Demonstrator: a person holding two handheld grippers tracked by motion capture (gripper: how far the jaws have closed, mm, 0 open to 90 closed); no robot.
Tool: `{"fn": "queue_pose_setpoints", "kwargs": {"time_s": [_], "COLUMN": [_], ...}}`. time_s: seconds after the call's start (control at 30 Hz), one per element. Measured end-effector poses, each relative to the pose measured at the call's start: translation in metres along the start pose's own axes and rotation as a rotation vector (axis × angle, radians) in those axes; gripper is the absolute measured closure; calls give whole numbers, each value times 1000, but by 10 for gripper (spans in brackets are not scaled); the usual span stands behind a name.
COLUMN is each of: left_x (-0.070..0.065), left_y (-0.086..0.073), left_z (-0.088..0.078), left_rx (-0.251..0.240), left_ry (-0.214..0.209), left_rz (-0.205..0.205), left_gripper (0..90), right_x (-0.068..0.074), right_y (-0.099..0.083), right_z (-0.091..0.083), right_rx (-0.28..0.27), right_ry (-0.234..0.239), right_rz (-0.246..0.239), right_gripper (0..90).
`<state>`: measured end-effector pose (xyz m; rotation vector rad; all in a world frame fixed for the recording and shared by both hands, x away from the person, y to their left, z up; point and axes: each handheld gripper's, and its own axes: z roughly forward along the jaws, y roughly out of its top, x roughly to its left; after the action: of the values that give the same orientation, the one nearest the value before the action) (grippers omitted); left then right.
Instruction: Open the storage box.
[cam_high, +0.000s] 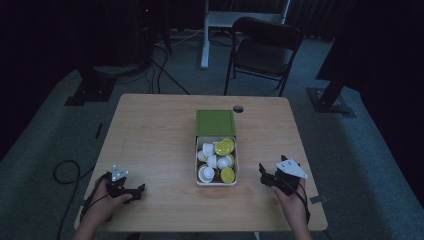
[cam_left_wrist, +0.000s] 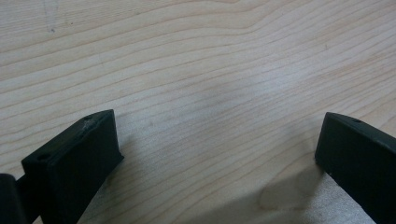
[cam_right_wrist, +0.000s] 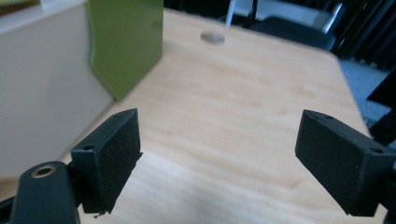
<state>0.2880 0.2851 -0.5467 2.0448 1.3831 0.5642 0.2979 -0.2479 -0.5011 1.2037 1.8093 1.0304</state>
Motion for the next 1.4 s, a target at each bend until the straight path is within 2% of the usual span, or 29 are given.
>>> {"fn": "queue_pose_setpoints", "kwargs": {"time_s": [0.13, 0.37, 0.67, 0.73, 0.8, 0.83, 0.9, 0.97, 1.0, 1.2, 1.4], "left_x": [0, 0, 0, 0, 0, 0, 0, 0, 0, 0, 0], "left_y": [0, 0, 0, 0, 0, 0, 0, 0, 0, 0, 0], "left_z": [0, 0, 0, 0, 0, 0, 0, 0, 0, 0, 0], "left_rx": [0, 0, 0, 0, 0, 0, 0, 0, 0, 0, 0], "left_ry": [1, 0, 1, 1, 0, 0, 0, 0, 0, 0, 0], "left_rz": [-2, -2, -1, -2, -1, -1, -2, -2, -2, -2, -2], "left_gripper": [0, 0, 0, 0, 0, 0, 0, 0, 0, 0, 0], "right_x": [-2, -10, -19, -20, -20, -21, -22, -23, -25, -31, -37], "right_y": [-11, -24, -33, -36, -37, -37, -39, -42, -44, -48, -50], "right_z": [6, 13, 17, 17, 17, 17, 18, 18, 18, 19, 20], "right_rx": [53, 133, 205, 221, 221, 233, 266, 287, 298, 311, 309], "right_ry": [-8, -25, -37, -52, -58, -64, -99, -111, -105, -105, -60], "right_rz": [-4, 33, 62, 61, 84, 80, 30, 35, 59, 82, 134], "right_gripper": [139, 139, 140, 140, 140, 140, 140, 140, 140, 139, 140]}}
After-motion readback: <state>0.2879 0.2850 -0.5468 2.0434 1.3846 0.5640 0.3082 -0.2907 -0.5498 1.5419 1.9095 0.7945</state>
